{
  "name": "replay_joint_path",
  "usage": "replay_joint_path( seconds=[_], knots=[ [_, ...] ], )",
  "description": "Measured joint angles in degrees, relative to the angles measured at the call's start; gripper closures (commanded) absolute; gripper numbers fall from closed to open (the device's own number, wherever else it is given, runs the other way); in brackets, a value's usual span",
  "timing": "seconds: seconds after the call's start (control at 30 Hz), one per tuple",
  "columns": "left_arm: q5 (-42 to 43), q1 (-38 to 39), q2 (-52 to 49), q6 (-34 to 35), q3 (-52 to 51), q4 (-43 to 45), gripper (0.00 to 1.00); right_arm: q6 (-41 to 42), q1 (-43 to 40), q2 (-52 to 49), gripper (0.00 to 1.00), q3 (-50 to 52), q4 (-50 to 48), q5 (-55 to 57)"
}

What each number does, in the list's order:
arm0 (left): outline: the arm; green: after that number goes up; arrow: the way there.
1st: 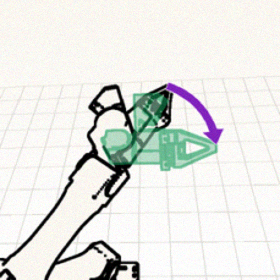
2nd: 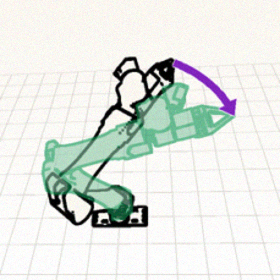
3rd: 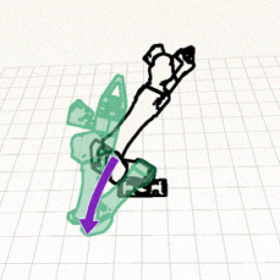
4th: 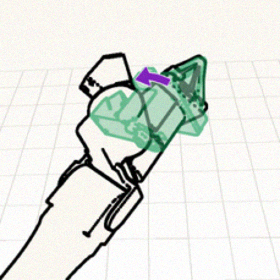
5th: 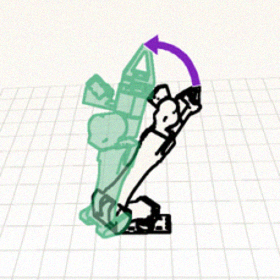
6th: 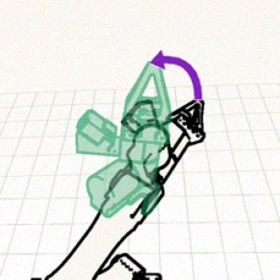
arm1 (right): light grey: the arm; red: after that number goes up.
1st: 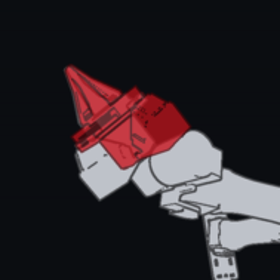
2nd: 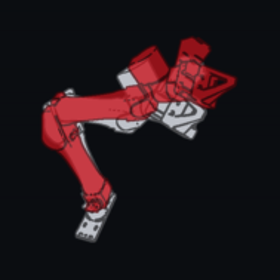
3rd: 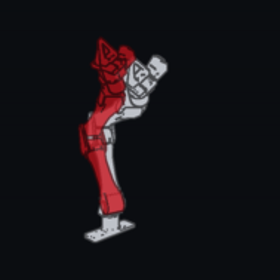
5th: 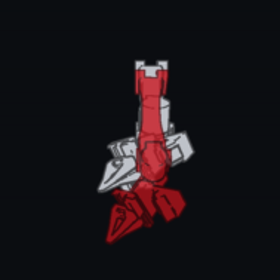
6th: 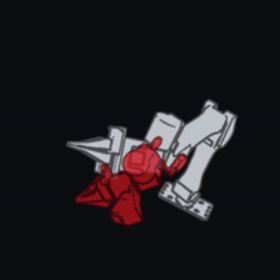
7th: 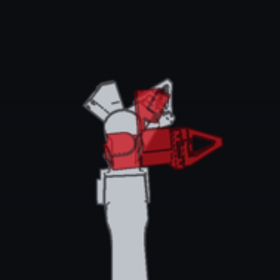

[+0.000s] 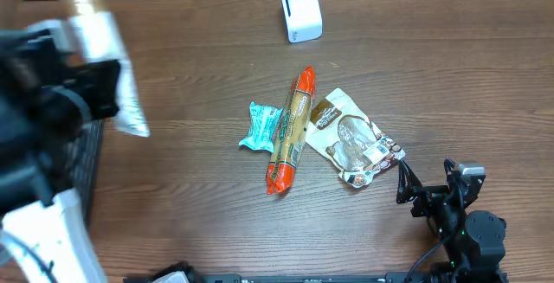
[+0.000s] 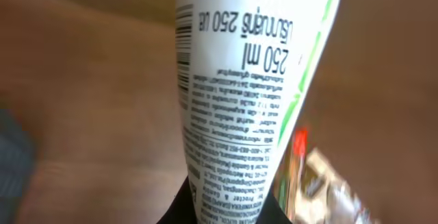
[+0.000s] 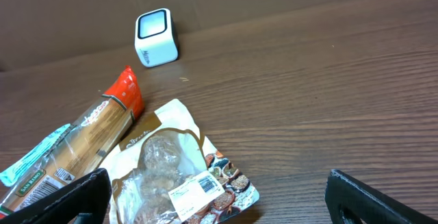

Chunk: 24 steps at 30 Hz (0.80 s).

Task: Scan the item barcode
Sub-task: 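Carry the lotion tube out and lay it left of the wipes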

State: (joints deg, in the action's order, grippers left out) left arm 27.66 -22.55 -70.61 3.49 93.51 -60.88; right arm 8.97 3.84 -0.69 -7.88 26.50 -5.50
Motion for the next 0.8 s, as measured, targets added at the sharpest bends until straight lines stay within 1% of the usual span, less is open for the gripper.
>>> replay_joint_path(
  seconds=[0.1,0.17,0.27,0.37,0.67,0.8],
  knots=[
    [-8.4,9.6,-3.1,0.0,-4.1,0.0,0.96,0.0,0.0,0.0,0.0,0.0,0.0,0.0],
    [-13.7,14.4,-5.3,0.0,-6.8,0.8,0.96,0.0,0.0,0.0,0.0,0.0,0.0,0.0],
    [-19.9,20.3,-9.8,0.0,-11.1,3.5,0.96,0.0,0.0,0.0,0.0,0.0,0.0,0.0],
    [-23.3,24.3,-16.2,0.3,-15.1,7.0,0.96,0.0,0.0,0.0,0.0,0.0,0.0,0.0],
    [-25.4,26.3,-32.0,5.2,-19.7,13.0,0.96,0.0,0.0,0.0,0.0,0.0,0.0,0.0],
    [-25.4,27.8,-36.3,6.6,-20.0,14.3,0.96,0.0,0.0,0.0,0.0,0.0,0.0,0.0]
  ],
)
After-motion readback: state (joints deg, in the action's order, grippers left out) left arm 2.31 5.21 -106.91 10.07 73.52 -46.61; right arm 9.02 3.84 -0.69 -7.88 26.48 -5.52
